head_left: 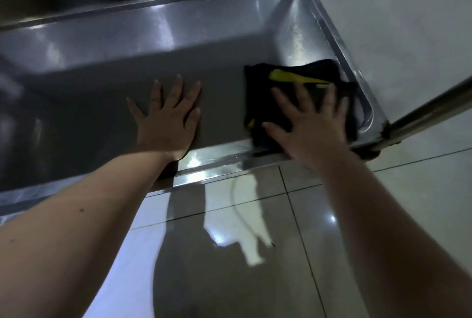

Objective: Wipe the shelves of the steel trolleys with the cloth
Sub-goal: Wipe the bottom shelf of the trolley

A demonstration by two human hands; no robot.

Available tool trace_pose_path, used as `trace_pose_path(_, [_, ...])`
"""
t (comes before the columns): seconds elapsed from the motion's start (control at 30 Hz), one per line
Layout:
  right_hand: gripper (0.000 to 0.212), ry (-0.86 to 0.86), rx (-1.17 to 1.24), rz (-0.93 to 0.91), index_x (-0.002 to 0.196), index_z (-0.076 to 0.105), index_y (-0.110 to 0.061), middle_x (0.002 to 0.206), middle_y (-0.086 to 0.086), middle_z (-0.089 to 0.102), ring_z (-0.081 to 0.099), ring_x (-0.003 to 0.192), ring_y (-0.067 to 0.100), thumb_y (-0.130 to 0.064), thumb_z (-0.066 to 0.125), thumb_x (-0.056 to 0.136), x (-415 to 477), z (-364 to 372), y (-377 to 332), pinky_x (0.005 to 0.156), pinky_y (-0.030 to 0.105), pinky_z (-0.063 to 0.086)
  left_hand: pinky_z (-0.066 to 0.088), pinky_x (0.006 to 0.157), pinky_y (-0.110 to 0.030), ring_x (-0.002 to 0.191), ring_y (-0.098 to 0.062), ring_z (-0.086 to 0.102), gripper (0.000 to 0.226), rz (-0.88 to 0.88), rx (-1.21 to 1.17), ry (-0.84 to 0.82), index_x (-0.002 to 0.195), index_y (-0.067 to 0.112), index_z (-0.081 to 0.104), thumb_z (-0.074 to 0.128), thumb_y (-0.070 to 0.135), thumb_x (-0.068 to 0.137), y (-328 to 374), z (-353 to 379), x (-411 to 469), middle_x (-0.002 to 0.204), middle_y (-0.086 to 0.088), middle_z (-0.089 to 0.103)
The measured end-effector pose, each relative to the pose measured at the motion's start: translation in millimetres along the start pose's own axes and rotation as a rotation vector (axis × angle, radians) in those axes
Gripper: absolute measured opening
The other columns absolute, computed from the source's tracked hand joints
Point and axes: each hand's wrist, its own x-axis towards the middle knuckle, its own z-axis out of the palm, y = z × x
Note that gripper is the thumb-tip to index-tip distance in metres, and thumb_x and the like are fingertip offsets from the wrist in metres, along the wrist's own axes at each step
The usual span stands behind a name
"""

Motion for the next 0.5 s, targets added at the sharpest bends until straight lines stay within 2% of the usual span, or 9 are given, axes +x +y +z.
trace_pose_path(0.1, [0.079, 0.006, 0.048, -0.24, 0.146, -0.004, -0.059, 0.163, -0.014, -0.005, -0.015, 0.145, 0.048, -0.085, 0.005, 0.072, -23.2, 9.4, -75.3, 0.111, 0.066, -0.012, -0.003, 0.108, -0.075, 0.151, -0.028, -0.005, 0.053, 0.005, 0.032, -0.01, 0.154, 0.042, 0.015, 0.025, 0.041, 0.102, -4.7, -1.7, -1.4, 0.164, 0.015, -0.004])
trace_pose_path(0.17, [0.077, 0.001, 0.087, -0.302, 0.145, -0.003, -0.062, 0.162, -0.019, -0.006, -0.017, 0.146, 0.042, -0.086, 0.009, 0.073, -23.4, 6.2, -76.6, 0.112, 0.062, -0.014, -0.003, 0.108, -0.075, 0.151, -0.028, -0.005, 0.051, 0.005, 0.027, -0.022, 0.153, 0.034, 0.026, 0.028, 0.036, 0.102, -5.9, -4.0, -2.9, 0.164, 0.014, -0.003])
trace_pose_path(0.2, [0.077, 0.022, 0.083, -0.299, 0.144, -0.004, -0.063, 0.162, -0.02, -0.007, -0.016, 0.147, 0.04, -0.086, 0.01, 0.072, -18.9, 4.6, -60.7, 0.113, 0.061, -0.014, -0.004, 0.109, -0.074, 0.151, -0.028, -0.006, 0.05, 0.006, 0.014, -0.024, 0.153, 0.037, 0.025, 0.027, 0.039, 0.102, -5.2, -5.1, -2.4, 0.164, 0.014, -0.003])
trace_pose_path(0.27, [0.077, 0.048, 0.043, -0.236, 0.142, -0.009, -0.064, 0.162, -0.02, -0.008, -0.013, 0.148, 0.039, -0.089, 0.007, 0.071, -9.0, 2.6, -12.9, 0.115, 0.061, -0.01, -0.006, 0.109, -0.072, 0.151, -0.027, -0.006, 0.051, -0.001, -0.013, -0.031, 0.152, 0.048, 0.012, 0.022, 0.047, 0.103, -3.6, -7.1, -2.3, 0.164, 0.016, -0.003])
trace_pose_path(0.37, [0.078, 0.013, 0.003, -0.044, 0.139, -0.015, -0.066, 0.162, -0.019, -0.01, -0.012, 0.148, 0.038, -0.093, 0.001, 0.068, 0.1, -2.6, 50.5, 0.117, 0.06, -0.007, -0.007, 0.109, -0.072, 0.151, -0.027, -0.008, 0.051, -0.011, -0.024, -0.054, 0.15, 0.055, 0.001, 0.018, 0.052, 0.102, -1.4, -7.5, -2.1, 0.164, 0.017, -0.004])
trace_pose_path(0.5, [0.08, 0.002, -0.032, 0.002, 0.139, -0.018, -0.065, 0.162, -0.018, -0.012, -0.012, 0.148, 0.037, -0.094, -0.006, 0.065, 1.8, -1.1, 54.6, 0.118, 0.058, -0.008, -0.009, 0.111, -0.068, 0.151, -0.024, -0.009, 0.052, 0.049, -0.083, -0.142, 0.149, 0.056, 0.001, 0.022, 0.055, 0.101, -14.3, -12.1, 2.4, 0.163, 0.018, -0.006])
